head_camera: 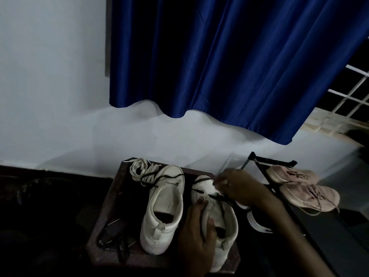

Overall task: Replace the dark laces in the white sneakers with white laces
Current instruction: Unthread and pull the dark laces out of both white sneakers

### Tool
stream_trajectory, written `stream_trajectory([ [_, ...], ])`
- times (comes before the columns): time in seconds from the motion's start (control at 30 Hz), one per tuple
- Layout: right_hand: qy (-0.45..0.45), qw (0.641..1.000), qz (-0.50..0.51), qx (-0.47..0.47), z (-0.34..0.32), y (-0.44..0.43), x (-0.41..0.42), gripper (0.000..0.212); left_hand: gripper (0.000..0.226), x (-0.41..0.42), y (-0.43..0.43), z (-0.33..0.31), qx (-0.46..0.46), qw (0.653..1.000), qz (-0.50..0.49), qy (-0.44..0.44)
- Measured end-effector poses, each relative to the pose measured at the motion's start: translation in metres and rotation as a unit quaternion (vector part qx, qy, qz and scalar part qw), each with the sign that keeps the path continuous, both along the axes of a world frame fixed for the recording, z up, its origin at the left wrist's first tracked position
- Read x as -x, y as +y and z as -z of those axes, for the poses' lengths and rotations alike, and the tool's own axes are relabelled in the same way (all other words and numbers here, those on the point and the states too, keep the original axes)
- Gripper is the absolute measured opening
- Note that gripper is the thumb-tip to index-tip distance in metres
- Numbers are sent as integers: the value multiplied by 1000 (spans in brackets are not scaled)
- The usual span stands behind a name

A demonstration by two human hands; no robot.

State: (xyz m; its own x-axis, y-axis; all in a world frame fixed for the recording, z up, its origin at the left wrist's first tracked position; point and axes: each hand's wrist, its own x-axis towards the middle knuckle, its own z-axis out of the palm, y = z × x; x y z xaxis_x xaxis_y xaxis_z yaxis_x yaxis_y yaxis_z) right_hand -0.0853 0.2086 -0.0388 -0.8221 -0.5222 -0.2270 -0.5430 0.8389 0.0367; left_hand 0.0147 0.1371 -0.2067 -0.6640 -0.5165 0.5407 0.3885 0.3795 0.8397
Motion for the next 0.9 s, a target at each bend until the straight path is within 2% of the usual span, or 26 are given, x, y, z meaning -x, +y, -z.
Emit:
stream_trajectory([
  [0.07, -8, 999, 32, -43, 29, -5, 2, 25, 40, -2, 0, 0, 4, 1000, 0, -2],
  [0.13, 31, 998, 62, 8, 45, -2, 0, 18, 39, -3, -2, -3, 6, 1000, 6, -4],
  [0.27, 108, 991, 49, 59, 59, -3, -1, 11, 41, -4, -3, -3, 6, 999, 19, -29],
  [0.37, 89, 988, 44, 114, 46, 5, -5, 11, 40, -3, -3, -1, 9, 999, 21, -33],
  [0.43, 23, 981, 39, 191, 15, 16, -14, 22, 39, -2, -2, -3, 10, 999, 20, -29],
  [0.47, -34, 967, 31, 249, -5, 22, -21, 21, 38, -2, -2, -4, 8, 999, 20, -27],
  [0.53, -164, 905, 23, 392, -45, 39, -38, 3, 37, -2, -3, -5, 8, 999, 22, -30],
  [0.57, -206, 869, 21, 450, -61, 49, -43, 10, 37, -2, -3, -5, 8, 999, 24, -33],
  [0.6, -234, 847, 11, 477, -70, 59, -45, 19, 37, -2, -3, -5, 8, 999, 26, -36],
  [0.67, -236, 850, 15, 470, -69, 71, -40, 29, 38, -2, -3, -4, 8, 999, 29, -40],
  [0.7, -225, 860, 25, 457, -62, 69, -38, 27, 38, -2, -3, -4, 7, 999, 30, -41],
  [0.73, -230, 855, 37, 463, -53, 64, -35, 25, 38, -2, -2, -3, 8, 999, 31, -43],
  [0.77, -257, 831, 48, 491, -44, 56, -32, 26, 38, -2, -2, -3, 8, 998, 33, -46],
  [0.87, -335, 715, 113, 603, -27, 22, -28, 25, 40, -4, -2, -3, 4, 997, 45, -59],
  [0.9, -321, 705, 154, 613, -20, 13, -22, 28, 40, -4, -2, -3, 4, 997, 49, -59],
])
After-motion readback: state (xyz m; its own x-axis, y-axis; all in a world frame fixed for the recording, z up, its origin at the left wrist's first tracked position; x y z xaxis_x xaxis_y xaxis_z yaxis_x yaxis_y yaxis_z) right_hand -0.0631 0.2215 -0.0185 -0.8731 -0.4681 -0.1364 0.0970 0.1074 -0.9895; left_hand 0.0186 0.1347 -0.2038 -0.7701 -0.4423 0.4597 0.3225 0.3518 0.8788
